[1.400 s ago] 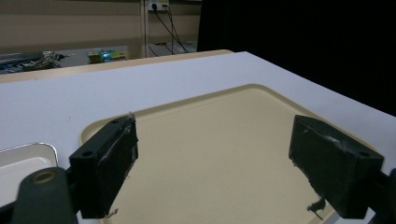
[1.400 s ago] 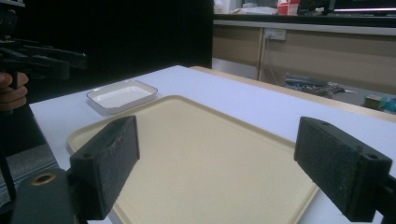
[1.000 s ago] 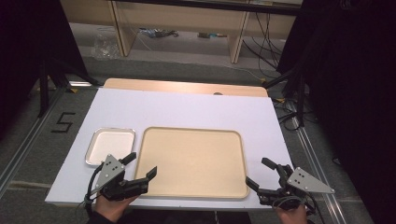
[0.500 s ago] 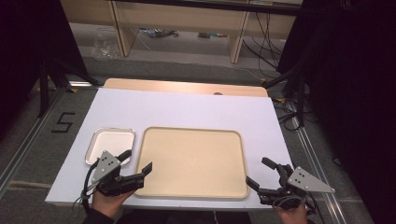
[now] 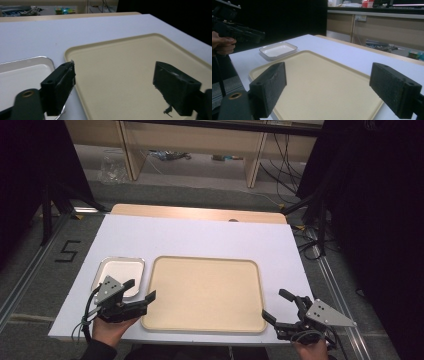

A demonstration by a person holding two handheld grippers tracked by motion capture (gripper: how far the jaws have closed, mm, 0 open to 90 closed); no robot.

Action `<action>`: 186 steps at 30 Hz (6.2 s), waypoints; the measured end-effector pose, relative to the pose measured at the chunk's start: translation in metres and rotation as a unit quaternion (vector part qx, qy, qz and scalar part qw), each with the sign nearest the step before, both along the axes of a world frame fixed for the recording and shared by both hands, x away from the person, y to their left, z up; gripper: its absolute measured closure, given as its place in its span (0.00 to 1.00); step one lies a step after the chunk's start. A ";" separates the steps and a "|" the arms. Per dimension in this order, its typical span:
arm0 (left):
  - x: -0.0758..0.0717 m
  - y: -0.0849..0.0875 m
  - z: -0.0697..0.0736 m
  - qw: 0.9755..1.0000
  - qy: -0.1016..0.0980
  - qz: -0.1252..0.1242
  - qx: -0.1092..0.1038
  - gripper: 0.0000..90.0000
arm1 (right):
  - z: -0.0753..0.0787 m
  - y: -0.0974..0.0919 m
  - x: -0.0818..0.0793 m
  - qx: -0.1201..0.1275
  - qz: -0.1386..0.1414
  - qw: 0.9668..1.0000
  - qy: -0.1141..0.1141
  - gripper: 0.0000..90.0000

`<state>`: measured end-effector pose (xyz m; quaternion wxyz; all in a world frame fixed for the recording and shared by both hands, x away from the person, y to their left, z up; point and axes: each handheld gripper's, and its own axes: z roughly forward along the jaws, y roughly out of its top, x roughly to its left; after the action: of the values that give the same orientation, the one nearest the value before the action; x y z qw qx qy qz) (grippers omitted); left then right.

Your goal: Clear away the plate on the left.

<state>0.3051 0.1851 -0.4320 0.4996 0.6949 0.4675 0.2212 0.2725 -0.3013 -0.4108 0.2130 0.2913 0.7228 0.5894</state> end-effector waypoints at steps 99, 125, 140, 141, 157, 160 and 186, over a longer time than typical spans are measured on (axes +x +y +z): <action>0.090 0.134 -0.017 0.972 0.153 0.125 -0.127 0.98 | 0.000 0.001 -0.001 0.003 0.010 1.000 0.006 0.17; 0.099 0.035 -0.017 0.981 0.182 0.005 -0.073 0.98 | 0.000 -0.001 0.000 0.005 0.006 1.000 0.006 0.17; 0.104 -0.023 -0.030 0.975 0.208 -0.060 -0.041 0.98 | -0.001 -0.001 0.001 0.003 0.007 1.000 0.009 0.17; 0.104 -0.027 -0.031 0.975 0.210 -0.063 -0.039 0.98 | -0.001 -0.002 0.001 0.002 0.006 1.000 0.010 0.17; 0.106 -0.074 -0.050 0.970 0.228 -0.088 -0.011 0.98 | -0.001 -0.001 -0.001 0.010 0.001 1.000 0.008 0.17; 0.105 -0.080 -0.053 0.970 0.227 -0.087 -0.013 0.97 | -0.001 -0.001 -0.001 0.010 -0.001 1.000 0.009 0.17; 0.071 -0.077 -0.053 0.964 0.231 -0.121 0.044 0.87 | 0.000 -0.001 -0.001 0.005 0.006 1.000 0.009 0.17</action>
<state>0.3759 0.1082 -0.4849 0.3701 0.7997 0.4725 0.0129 0.2715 -0.3024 -0.4110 0.2011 0.2933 0.7239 0.5912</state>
